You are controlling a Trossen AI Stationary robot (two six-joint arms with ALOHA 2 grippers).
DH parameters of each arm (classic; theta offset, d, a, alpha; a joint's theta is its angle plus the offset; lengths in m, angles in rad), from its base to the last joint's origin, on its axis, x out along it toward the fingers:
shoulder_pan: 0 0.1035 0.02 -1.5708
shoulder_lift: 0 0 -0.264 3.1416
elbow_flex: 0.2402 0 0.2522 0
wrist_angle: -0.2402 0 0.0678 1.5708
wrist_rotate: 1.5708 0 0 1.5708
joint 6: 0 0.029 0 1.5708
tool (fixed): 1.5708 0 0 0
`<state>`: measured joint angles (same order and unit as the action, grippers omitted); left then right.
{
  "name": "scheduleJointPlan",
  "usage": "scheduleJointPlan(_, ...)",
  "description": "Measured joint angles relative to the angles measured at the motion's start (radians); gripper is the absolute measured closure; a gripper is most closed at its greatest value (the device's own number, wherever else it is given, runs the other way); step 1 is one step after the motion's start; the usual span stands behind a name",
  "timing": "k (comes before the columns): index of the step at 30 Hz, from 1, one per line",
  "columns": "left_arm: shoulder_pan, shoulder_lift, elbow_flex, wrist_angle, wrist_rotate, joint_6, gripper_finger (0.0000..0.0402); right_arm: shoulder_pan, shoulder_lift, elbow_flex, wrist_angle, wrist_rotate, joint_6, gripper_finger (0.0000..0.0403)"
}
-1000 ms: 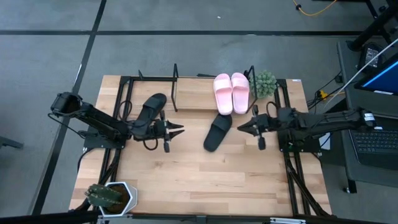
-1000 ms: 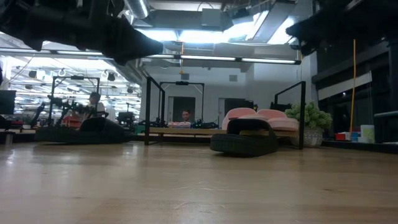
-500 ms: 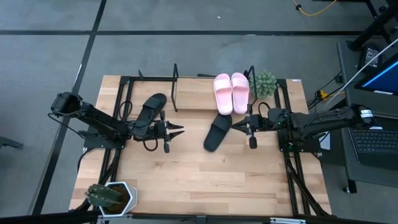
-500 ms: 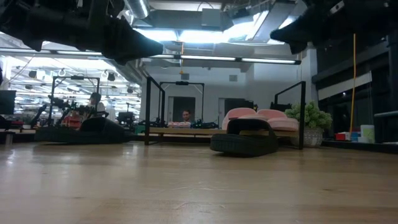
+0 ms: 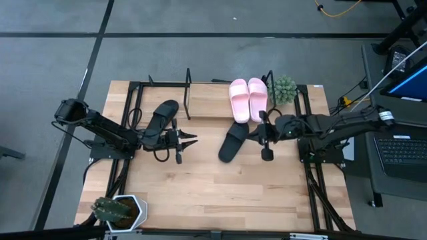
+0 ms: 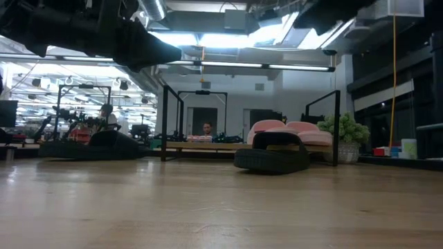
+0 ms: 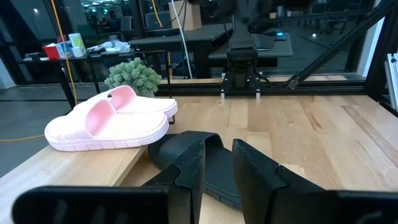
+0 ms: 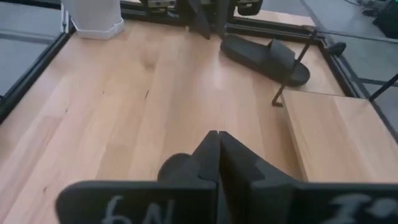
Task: Pick and place slides into the shelf
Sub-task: Put the right black slipper on the shelf
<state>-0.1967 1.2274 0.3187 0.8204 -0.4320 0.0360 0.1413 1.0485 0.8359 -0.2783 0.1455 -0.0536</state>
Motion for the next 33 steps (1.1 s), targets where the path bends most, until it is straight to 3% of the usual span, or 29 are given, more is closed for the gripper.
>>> scheduleJointPlan(6,0.0,0.0,0.0,0.0,0.0,0.0,0.0328,0.068,0.071,0.068,-0.061,0.093,0.071,0.0397)
scheduleJointPlan(17,0.0,0.001,0.0,0.0,-0.001,0.0,0.0328,0.135,0.169,0.07,-0.135,0.151,0.286,0.0399)
scheduleJointPlan(27,0.0,0.001,0.0,0.0,0.0,0.0,0.0328,0.139,0.177,0.08,-0.173,0.15,0.294,0.0399)
scheduleJointPlan(33,0.0,0.001,0.0,-0.001,0.0,0.0,0.0328,0.139,0.238,0.232,-0.291,0.193,0.212,0.0398)
